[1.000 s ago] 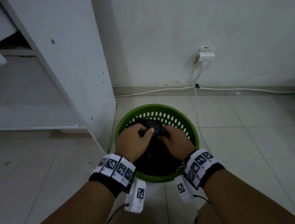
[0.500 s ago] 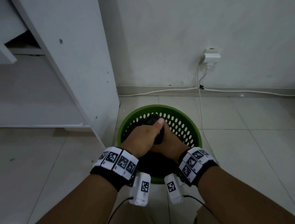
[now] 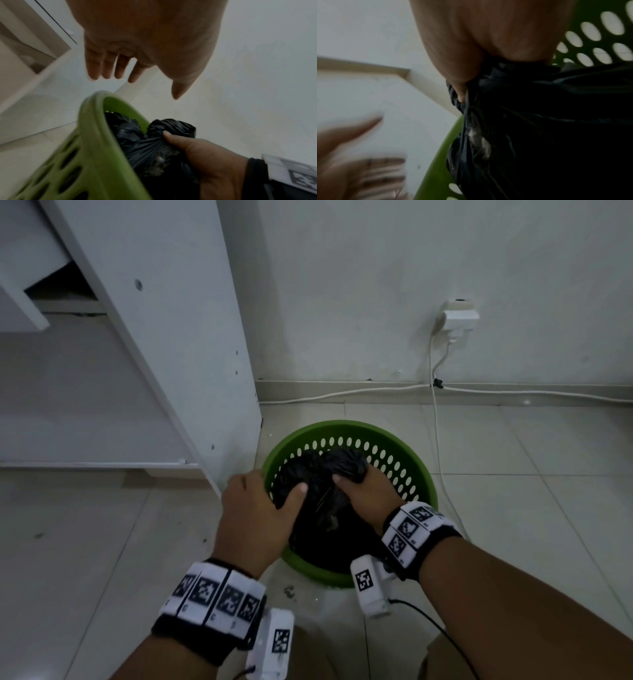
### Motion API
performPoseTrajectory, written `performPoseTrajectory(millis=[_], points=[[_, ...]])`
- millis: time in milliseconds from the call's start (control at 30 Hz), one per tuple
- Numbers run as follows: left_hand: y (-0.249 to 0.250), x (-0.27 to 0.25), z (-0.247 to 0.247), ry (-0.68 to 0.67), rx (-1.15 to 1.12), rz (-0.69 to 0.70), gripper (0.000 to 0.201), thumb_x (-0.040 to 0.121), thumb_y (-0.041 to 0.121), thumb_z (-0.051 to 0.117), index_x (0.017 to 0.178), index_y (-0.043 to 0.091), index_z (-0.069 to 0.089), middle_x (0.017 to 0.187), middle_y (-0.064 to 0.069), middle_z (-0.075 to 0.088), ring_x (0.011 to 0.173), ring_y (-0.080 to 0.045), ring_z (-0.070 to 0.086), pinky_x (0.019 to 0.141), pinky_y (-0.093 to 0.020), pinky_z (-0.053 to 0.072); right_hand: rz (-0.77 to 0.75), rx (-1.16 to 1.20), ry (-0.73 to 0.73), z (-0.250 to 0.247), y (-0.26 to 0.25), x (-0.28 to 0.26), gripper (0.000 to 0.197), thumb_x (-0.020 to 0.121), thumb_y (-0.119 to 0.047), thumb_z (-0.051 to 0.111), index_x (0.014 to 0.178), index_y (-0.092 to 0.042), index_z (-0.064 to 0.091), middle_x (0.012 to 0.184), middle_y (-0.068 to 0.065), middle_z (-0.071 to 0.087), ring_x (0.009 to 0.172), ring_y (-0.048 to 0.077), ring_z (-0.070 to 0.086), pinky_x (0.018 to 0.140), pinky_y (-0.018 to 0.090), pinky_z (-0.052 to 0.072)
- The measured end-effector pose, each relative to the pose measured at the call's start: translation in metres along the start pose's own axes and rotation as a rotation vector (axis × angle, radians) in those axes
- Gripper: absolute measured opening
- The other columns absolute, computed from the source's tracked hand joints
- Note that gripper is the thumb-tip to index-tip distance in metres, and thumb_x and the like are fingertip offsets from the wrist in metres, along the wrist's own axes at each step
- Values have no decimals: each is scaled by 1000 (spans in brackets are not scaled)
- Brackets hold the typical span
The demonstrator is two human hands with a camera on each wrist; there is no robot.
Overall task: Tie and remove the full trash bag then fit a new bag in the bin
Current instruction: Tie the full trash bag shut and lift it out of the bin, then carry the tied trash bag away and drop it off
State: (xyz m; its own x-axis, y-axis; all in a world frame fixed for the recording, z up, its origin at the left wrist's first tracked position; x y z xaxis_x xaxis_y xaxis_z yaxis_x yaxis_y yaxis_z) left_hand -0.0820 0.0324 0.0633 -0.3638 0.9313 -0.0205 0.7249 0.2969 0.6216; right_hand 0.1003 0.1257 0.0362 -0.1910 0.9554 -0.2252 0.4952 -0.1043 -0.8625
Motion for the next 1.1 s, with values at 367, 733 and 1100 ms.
performPoseTrajectory(millis=[367, 733, 1100], points=[[-35, -12, 22, -411, 14, -50, 175, 12, 85, 81, 155, 36, -6, 152, -9, 41, 138, -27, 40, 109, -49, 46, 64, 257, 136, 6, 5, -8, 40, 90, -42, 63, 122, -17, 66, 112, 3, 72, 101, 21, 67, 97, 42, 52], [-35, -18, 24, -344, -135, 5, 166, 23, 78, 88, 155, 39, -7, 145, 0, 55, 129, -21, 56, 106, -41, 50, 73, 623, 205, -7, -18, -25, 33, 89, -33, 69, 116, -13, 69, 103, 5, 75, 94, 24, 71, 93, 48, 55], [-34, -30, 25, -278, -83, 70, 149, 40, 75, 85, 157, 31, 5, 150, 2, 51, 133, -22, 53, 107, -38, 47, -83, 1064, 70, -54, -103, -49, 26, 92, -18, 66, 112, -2, 68, 110, 20, 72, 102, 36, 70, 93, 58, 52]])
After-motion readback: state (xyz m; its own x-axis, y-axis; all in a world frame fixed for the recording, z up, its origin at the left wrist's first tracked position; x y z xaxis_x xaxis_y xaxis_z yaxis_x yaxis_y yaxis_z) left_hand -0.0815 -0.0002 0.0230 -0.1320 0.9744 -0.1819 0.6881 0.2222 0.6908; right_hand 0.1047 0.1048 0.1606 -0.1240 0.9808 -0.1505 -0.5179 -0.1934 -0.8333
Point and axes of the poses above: each hand's wrist, its own x-axis towards the middle knuckle, its own z-axis out of the palm, y = z × x, the point moved 2 cm from there along x, towards the middle knuckle
